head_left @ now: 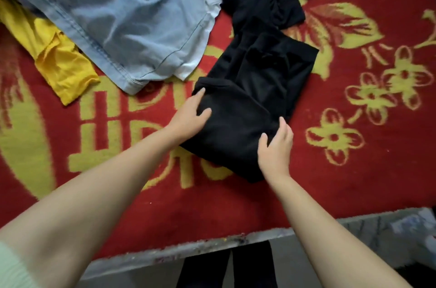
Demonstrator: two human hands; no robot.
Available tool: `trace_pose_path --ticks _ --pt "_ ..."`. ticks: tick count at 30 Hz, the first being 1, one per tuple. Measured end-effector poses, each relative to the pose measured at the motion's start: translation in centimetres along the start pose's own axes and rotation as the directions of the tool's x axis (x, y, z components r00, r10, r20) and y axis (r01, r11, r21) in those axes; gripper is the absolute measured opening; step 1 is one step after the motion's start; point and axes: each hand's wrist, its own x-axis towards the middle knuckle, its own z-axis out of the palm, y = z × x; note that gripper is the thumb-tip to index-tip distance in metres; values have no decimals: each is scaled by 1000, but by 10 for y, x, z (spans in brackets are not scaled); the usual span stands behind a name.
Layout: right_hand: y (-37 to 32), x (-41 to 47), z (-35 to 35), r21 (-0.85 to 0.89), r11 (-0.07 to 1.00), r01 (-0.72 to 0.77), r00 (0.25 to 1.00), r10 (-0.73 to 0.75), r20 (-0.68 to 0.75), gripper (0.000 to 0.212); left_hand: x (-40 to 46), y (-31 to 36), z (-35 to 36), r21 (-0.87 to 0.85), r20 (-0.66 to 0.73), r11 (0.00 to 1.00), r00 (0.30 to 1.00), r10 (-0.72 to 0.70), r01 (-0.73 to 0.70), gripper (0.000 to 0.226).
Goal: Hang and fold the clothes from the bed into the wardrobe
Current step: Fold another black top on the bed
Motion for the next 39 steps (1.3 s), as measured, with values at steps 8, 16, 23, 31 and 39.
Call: trace_pose_path --ticks 8,16,23,31,39 --pt "19 -32 41 -638 579 508 816 -86 572 111 -20 -79 13 808 469 384 883 38 -446 108" --pt "3 -12 40 -640 589 494 771 44 635 88 -6 -61 25 859 461 261 887 -20 -441 94" --pt "-19 -13 -58 -360 711 604 259 252 932 70 -65 11 24 620 776 660 460 -432 -425 70" --pt "-7 67 -127 -213 966 144 465 124 876 38 -11 53 -34 147 756 954 593 -278 260 24" --pt "27 122 -52 -97 990 -98 962 119 245 50 57 15 32 -223 -11 833 854 -521 506 29"
